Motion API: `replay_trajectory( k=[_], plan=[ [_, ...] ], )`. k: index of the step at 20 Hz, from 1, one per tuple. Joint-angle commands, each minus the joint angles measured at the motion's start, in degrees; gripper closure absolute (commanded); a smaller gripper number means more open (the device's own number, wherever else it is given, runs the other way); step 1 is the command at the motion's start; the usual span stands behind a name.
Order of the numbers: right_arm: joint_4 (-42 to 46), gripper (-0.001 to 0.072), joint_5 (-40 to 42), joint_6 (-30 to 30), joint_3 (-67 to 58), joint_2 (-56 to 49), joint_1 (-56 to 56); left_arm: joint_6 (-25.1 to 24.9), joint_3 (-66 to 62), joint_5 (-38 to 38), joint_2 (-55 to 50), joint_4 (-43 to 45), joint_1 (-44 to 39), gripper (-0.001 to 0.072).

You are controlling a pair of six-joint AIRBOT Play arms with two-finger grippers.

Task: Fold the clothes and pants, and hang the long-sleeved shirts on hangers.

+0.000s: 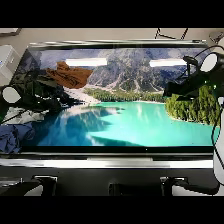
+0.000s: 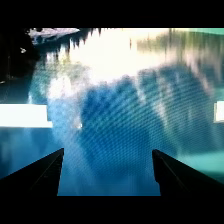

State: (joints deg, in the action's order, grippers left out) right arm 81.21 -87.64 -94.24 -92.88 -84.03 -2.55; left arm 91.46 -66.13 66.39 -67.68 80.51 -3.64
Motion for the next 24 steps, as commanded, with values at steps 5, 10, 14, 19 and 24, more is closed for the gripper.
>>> replay_trajectory(
  k=[5, 10, 14, 19, 24],
  plan=[
    [0.0, 0.0029, 0.0, 0.0, 0.0, 0.0, 0.1, 0.0, 0.0, 0.0, 0.0, 0.0, 0.0, 0.0124],
    [0.0, 0.0029, 0.0, 0.0, 0.0, 0.0, 0.1, 0.0, 0.0, 0.0, 0.0, 0.0, 0.0, 0.0123],
    [-0.2, 0.003, 5.0, 0.0, 0.0, 0.0, 0.1, 0.5, 0.4, -4.9, -0.1, -0.2, -0.1, 0.0124],
    [0.5, 0.003, 17.9, 0.0, 0.0, 0.0, 0.1, 14.6, 0.5, -33.0, -1.8, -2.1, -0.1, 0.0124],
    [1.3, 0.003, 25.7, 0.7, 0.0, -0.1, 0.1, 21.9, 0.4, -66.7, -5.9, -4.7, 0.0, 0.0032]
  ],
)
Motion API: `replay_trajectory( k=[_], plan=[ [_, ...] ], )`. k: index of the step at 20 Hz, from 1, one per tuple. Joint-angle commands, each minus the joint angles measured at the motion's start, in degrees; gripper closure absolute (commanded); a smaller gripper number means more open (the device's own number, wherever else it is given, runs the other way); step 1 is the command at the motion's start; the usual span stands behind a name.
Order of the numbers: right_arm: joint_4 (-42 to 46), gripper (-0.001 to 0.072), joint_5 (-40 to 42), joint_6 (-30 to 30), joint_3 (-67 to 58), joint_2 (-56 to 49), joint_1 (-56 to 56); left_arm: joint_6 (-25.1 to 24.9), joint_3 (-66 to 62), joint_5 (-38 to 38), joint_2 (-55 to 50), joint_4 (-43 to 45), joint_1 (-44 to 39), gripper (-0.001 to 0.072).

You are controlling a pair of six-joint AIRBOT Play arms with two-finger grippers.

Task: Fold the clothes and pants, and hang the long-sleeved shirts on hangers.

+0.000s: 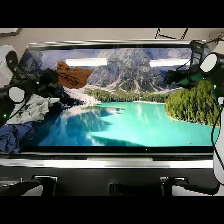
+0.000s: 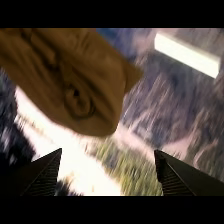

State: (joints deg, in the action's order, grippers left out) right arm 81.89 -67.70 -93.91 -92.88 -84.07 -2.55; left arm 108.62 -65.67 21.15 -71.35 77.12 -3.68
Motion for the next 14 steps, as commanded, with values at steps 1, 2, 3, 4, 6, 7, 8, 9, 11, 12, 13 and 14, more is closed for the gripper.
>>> replay_trajectory(
  k=[1, 2, 3, 4, 6, 7, 8, 9, 11, 12, 13, 14],
  plan=[
    [0.9, 0.003, 6.5, 0.3, 0.0, -0.2, 0.1, 7.3, -0.1, -25.2, -3.9, -1.3, 0.5, 0.003],
    [1.2, 0.003, 7.0, 0.3, 0.0, -0.5, 0.1, 8.6, -0.1, -28.7, -5.7, -1.3, 0.4, 0.003],
    [1.4, 0.003, 7.0, 0.3, 0.0, -1.0, 0.1, 9.7, -0.1, -31.5, -7.5, -1.3, 0.4, 0.0031],
    [1.4, 0.003, 6.7, 0.3, 0.0, -1.6, 0.1, 12.1, -0.1, -31.6, -8.9, -1.3, 0.1, 0.0031],
    [1.4, 0.003, 5.9, 0.3, 0.0, -3.0, 0.1, 15.0, 0.0, -29.6, -11.3, -1.3, -0.7, 0.0031],
    [1.3, 0.003, 5.3, 0.3, 0.0, -3.7, 0.1, 15.0, 0.0, -28.2, -12.6, -1.3, -1.1, 0.0032],
    [1.3, 0.003, 4.5, 0.3, 0.0, -4.2, 0.1, 15.6, 0.0, -26.0, -13.8, -1.3, -1.1, 0.0032],
    [1.3, 0.003, 3.3, 0.3, 0.0, -4.7, 0.1, 16.6, 0.0, -23.0, -14.7, -1.3, -1.1, 0.0035],
    [1.3, 0.003, 1.0, 0.3, 0.0, -5.3, 0.1, 16.6, 0.0, -17.9, -15.5, -1.3, -1.1, 0.0035],
    [1.3, 0.003, 0.3, 0.3, 0.0, -5.4, 0.1, 16.5, 0.0, -15.3, -15.5, -1.3, -1.0, 0.0035],
    [1.3, 0.003, 0.1, 0.3, 0.0, -5.5, 0.1, 16.6, 0.0, -13.8, -15.6, -1.3, -0.9, 0.0029],
    [1.3, 0.003, 0.1, 0.3, 0.0, -5.5, 0.1, 18.9, 0.0, -13.0, -15.9, -1.6, -0.4, -0.0013]
  ],
)
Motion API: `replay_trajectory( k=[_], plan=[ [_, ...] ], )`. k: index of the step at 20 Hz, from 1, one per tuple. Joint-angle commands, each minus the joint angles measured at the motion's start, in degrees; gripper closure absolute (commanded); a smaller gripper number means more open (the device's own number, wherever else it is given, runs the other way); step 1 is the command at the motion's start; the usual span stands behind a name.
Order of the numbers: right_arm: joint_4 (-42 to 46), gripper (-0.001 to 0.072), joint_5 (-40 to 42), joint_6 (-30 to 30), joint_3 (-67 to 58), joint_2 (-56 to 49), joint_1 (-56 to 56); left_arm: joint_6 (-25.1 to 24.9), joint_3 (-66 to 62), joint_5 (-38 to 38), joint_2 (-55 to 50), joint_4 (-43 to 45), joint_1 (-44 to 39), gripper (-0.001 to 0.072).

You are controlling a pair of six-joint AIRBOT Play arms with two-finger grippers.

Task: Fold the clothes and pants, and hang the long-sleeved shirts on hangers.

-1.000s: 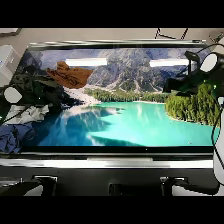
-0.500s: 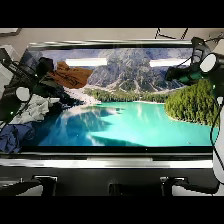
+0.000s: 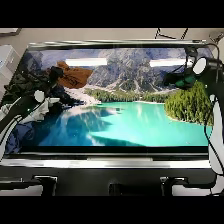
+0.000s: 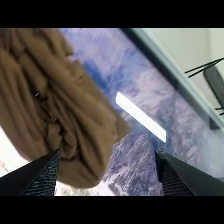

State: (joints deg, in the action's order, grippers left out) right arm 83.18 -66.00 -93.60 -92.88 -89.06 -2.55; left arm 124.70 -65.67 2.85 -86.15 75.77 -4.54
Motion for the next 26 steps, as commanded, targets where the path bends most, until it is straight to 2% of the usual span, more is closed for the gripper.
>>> replay_trajectory(
  k=[1, 4, 7, 11, 15, 19, 22, 23, 26],
  plan=[
    [0.0, 0.003, -1.6, 0.0, 0.0, -0.5, 0.1, 5.4, -0.1, 6.0, -1.8, -0.9, 1.1, -0.0013],
    [0.0, 0.003, -1.6, 0.0, 0.0, -0.5, 0.1, 6.5, -0.1, 8.6, -3.7, -1.1, 2.8, -0.0013],
    [-0.1, 0.0031, -1.6, 0.0, 0.0, -0.5, 0.1, 6.5, -2.3, 6.3, -7.2, -3.2, 3.9, -0.0013],
    [-0.2, 0.0031, -1.7, 0.0, 0.0, -0.5, 0.1, 6.5, -16.5, 17.9, -18.5, -8.2, 5.9, -0.0013],
    [-0.2, 0.0031, -1.9, -0.1, 0.0, -0.5, 0.1, 6.5, -28.1, 18.8, -27.1, -10.9, 4.3, -0.0013],
    [-0.2, 0.0031, -5.3, -0.2, 0.0, -0.5, 0.1, 6.5, -29.0, 20.8, -30.4, -18.1, 4.1, -0.001],
    [-0.2, 0.0031, -6.6, -0.2, 0.0, -0.5, 0.1, 6.5, -29.0, 21.4, -30.7, -18.9, 3.8, -0.0005],
    [-0.2, 0.0031, -7.0, -0.3, 0.0, -0.4, 0.1, 6.5, -29.0, 21.4, -30.7, -18.8, 3.5, 0.0018],
    [-0.2, 0.0031, -9.2, -0.5, 0.0, -0.2, 0.1, 6.5, -29.0, 21.2, -30.9, -18.8, 2.9, 0.0527]
  ],
)
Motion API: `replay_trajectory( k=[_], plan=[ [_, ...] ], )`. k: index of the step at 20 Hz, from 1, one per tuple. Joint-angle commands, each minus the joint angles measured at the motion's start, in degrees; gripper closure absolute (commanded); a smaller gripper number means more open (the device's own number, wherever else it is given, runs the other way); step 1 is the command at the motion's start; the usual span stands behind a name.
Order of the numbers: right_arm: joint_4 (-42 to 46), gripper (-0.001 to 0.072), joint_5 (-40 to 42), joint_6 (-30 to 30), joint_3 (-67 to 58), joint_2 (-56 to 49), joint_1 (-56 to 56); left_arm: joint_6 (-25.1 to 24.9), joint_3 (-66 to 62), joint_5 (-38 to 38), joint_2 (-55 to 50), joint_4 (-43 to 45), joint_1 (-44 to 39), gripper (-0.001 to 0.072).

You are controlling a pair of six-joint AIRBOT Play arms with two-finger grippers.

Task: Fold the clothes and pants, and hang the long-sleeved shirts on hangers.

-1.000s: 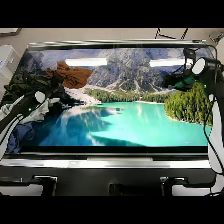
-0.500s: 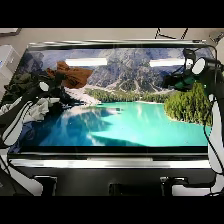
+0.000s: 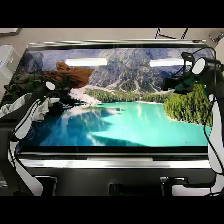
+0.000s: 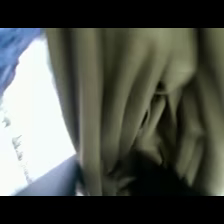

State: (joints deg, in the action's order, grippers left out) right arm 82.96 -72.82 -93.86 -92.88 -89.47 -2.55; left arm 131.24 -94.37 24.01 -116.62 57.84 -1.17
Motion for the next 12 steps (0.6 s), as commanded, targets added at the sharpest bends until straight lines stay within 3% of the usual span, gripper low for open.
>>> replay_trajectory(
  k=[1, 3, 4, 7, 9, 10, 12],
  plan=[
    [0.0, 0.0031, -3.2, -0.2, 0.0, 0.3, 0.1, -0.2, -0.3, 0.3, -0.3, -1.5, -0.5, 0.0681],
    [0.1, 0.0031, -3.8, -0.1, 0.0, 1.0, 0.1, -5.0, -0.3, 1.5, 1.3, -5.1, -0.7, 0.068],
    [0.3, 0.0031, -3.5, 0.5, 0.0, 1.7, 0.1, -10.7, -0.3, 1.0, 3.4, -6.1, -0.9, 0.068],
    [1.7, 0.003, -1.2, 2.3, -0.1, 7.1, 0.1, -35.5, -0.3, 2.6, 14.7, -6.0, -2.1, 0.0681],
    [3.3, 0.003, 2.2, 2.8, -0.1, 12.5, 0.1, -51.2, -0.3, 10.2, 25.8, -5.7, -4.1, 0.068],
    [4.0, 0.003, 4.2, 2.8, -0.1, 15.2, 0.1, -54.3, -0.3, 13.7, 31.0, -5.0, -5.5, 0.068],
    [4.5, 0.003, 7.8, 2.8, -0.1, 20.9, 0.1, -54.8, -0.2, 17.7, 40.6, -3.2, -9.8, 0.068]
  ],
)
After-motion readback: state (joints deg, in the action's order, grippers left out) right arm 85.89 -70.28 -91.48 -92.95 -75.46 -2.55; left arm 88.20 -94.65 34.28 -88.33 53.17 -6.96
